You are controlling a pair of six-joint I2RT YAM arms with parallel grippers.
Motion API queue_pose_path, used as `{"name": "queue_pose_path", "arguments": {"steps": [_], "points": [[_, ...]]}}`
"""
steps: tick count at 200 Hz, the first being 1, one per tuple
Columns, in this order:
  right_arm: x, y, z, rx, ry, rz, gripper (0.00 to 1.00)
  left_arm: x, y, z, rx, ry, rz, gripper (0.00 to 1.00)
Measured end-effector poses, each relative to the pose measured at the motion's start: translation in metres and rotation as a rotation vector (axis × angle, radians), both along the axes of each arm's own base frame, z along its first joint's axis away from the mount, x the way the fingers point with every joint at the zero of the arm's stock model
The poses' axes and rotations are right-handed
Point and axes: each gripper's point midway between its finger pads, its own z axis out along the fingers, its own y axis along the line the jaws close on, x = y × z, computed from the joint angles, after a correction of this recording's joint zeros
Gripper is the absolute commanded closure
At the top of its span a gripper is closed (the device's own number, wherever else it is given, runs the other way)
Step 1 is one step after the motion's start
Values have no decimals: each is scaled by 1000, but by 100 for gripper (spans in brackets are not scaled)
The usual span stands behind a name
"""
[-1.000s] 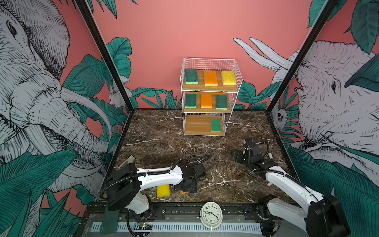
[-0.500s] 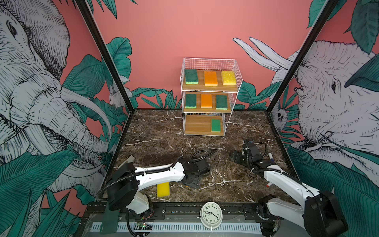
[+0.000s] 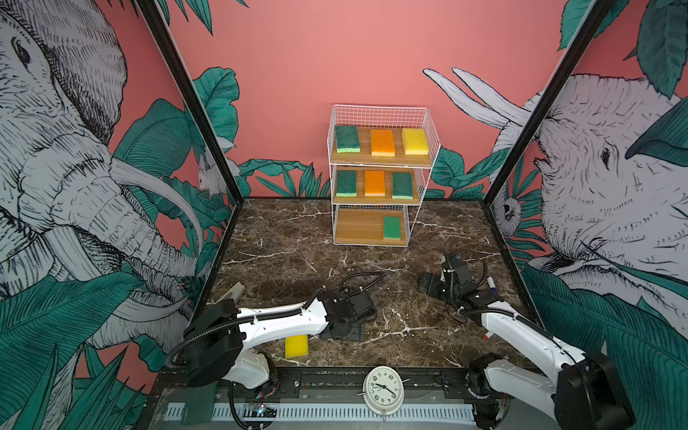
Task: Place and organize the cleaning sponges onto the shelf
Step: 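Lift the orange sponge off the table with the left gripper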
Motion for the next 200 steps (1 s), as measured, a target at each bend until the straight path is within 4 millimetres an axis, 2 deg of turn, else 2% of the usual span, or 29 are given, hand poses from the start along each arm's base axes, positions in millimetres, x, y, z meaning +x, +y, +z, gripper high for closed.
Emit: {"name": "queue_pose_path", "arguments": {"steps": [57, 90, 113, 171, 200], "points": [[0, -1, 2, -4, -6, -1, 1, 0, -11, -13, 12, 41, 31, 13], [-1, -1, 1, -6, -2, 0, 1, 0, -14, -9, 23, 52, 44, 13], [-1, -1, 1, -6, -1, -1, 1, 0, -12, -9, 40, 57, 46, 13], [-3, -5, -2, -28, 10, -4, 1, -6, -4, -29, 138, 109, 37, 14], [-5, -8, -5, -42, 23, -8, 1, -6, -7, -31, 137, 111, 21, 16]]}}
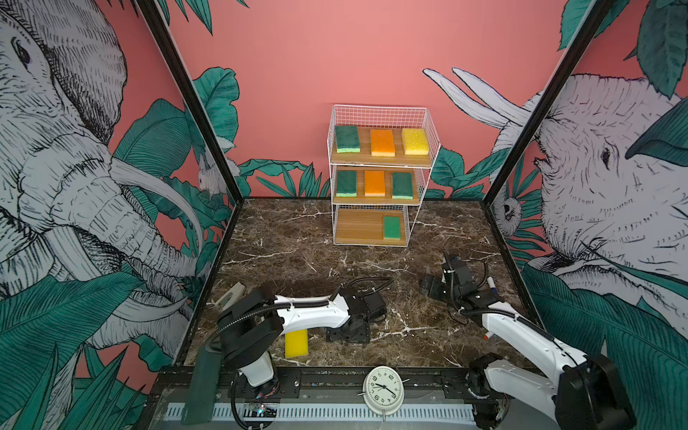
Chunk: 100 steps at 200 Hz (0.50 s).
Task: Place and organize the cleaning sponges onto the shelf
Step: 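Lift the orange sponge off the table with the left gripper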
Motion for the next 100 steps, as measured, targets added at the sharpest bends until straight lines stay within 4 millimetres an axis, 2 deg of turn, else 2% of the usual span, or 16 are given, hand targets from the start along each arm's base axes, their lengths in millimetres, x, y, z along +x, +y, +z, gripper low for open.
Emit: {"name": "queue_pose_path", "arguments": {"steps": [62, 79, 100], "points": [[0, -1, -1, -1, 4, -5, 1, 3, -5, -1, -14, -13, -28, 21], [0, -1, -1, -1, 3, -5, 1, 4, -4, -3, -9, -13, -36, 26], [0, -1, -1, -1, 4, -5, 1, 6, -4, -6, -17, -14, -40, 37]]}}
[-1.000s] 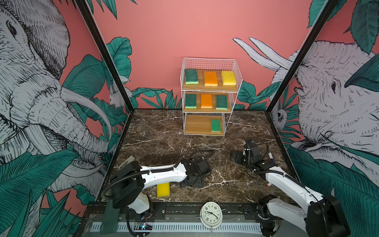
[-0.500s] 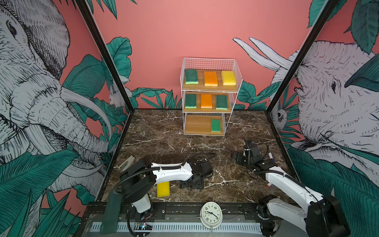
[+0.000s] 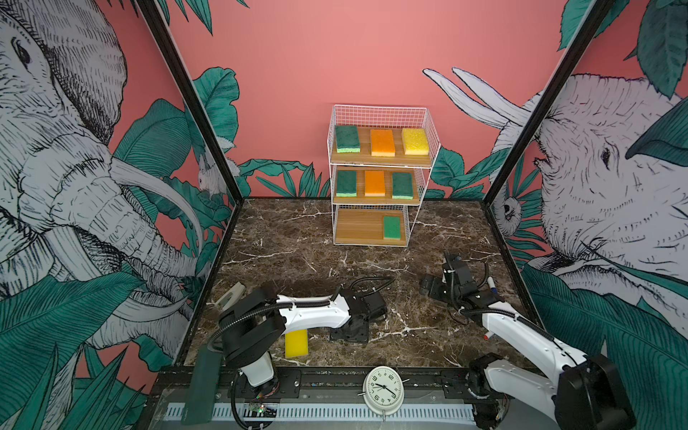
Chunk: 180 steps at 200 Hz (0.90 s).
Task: Place and organize the cleaning sponges onto the shelf
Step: 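Lift the orange sponge off the table with the left gripper, then carry the orange sponge with the left gripper toward the shelf's bottom tier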
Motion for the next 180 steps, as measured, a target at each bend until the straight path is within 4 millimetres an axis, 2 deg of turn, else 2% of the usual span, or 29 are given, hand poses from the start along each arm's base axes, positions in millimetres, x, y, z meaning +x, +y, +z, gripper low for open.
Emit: {"name": "queue_pose_path", "arguments": {"steps": [20, 48, 88, 126, 164, 180], "points": [[0, 0, 0, 0, 0, 0, 1, 1, 0, -1, -1, -5, -24, 42], [0, 0, -1, -1, 4, 0, 1, 8, 3, 0, 12, -22, -70, 44], [-2, -1, -6, -8, 22, 0, 1, 33, 10, 6, 27, -83, -130, 47], [-2, -1, -9, -13, 35, 0, 1, 69, 11, 27, -12, -173, -150, 47], [-2, -1, -8, -14, 38, 1, 1, 116, -8, 59, -77, -297, -163, 47], [-2, 0, -8, -14, 39, 1, 1, 133, -17, 66, -104, -338, -164, 47]]}}
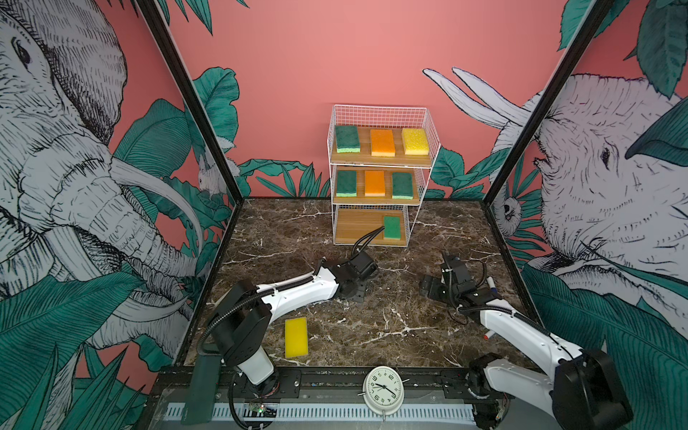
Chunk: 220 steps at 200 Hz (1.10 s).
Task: Place and organize the cleaning sponges onto the shelf
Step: 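Carry the orange sponge with the left gripper toward the shelf's bottom tier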
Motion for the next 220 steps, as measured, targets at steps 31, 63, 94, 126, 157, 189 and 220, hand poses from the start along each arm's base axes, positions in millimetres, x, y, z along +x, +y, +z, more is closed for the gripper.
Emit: {"name": "queue_pose_path", "arguments": {"steps": [31, 63, 94, 126, 157, 189, 220], "points": [[0, 0, -4, -5, 13, 5, 1, 29, -14, -8, -32, -42, 13, 47], [2, 2, -2, -10, 14, 19, 1, 64, -23, -22, -60, -84, 59, 47], [4, 4, 0, -5, 8, 27, 1, 95, -32, -20, -100, -135, 91, 47], [4, 5, -1, -6, 14, 30, 1, 117, -37, -17, -117, -195, 105, 47], [4, 5, -4, -10, 23, 37, 1, 129, -41, -16, -116, -247, 108, 47], [5, 6, -4, -12, 20, 46, 1, 141, -46, -14, -107, -296, 102, 46], [6, 7, -3, -10, 12, 48, 1, 158, -57, -2, -119, -356, 98, 46]]}}
